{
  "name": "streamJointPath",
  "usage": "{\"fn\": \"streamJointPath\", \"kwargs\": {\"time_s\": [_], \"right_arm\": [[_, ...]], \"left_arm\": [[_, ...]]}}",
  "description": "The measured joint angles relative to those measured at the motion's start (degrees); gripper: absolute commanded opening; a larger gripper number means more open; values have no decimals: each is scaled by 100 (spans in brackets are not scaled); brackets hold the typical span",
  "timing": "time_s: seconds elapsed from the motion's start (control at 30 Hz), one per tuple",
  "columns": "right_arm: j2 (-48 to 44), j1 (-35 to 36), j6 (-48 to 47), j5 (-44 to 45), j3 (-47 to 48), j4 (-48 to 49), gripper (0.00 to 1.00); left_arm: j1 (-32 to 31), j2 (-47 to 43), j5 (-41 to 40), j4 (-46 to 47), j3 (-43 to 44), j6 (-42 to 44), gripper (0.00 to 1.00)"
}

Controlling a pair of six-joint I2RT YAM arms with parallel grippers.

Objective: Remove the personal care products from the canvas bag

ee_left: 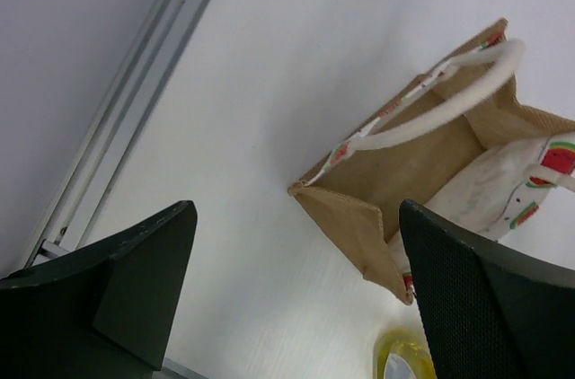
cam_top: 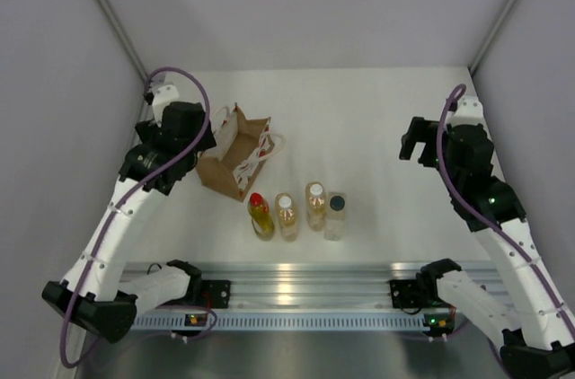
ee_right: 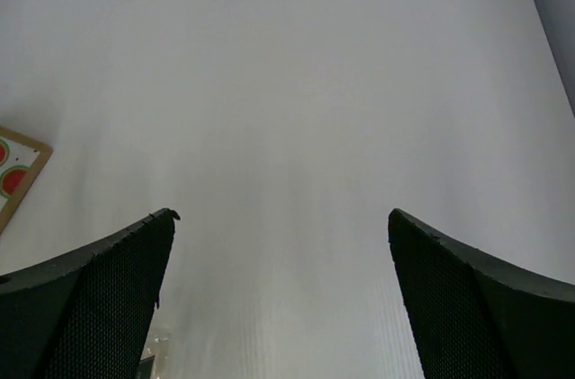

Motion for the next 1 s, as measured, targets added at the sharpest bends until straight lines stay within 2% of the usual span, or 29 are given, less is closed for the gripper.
{"fn": "streamJointPath", "kwargs": {"time_s": [0.17, 0.37, 0.5, 0.73, 1.0], "right_arm": [[-308, 0, -57, 376, 0, -264, 100], [-1241, 33, -227, 369, -94, -426, 99], [-1884, 271, -400, 573, -146, -540, 99], [-2280, 621, -632, 1091, -190, -702, 100], [-2321, 658, -739, 1143, -385, -811, 99]], "left_arm": [[282, -623, -122, -28, -116, -11, 98], [291, -2144, -299, -103, -719, 144, 98], [291, -2765, -85, -160, -1147, 389, 98], [291, -3228, 361, -295, -1528, 671, 98], [293, -3248, 660, -256, -1696, 695, 98]]}}
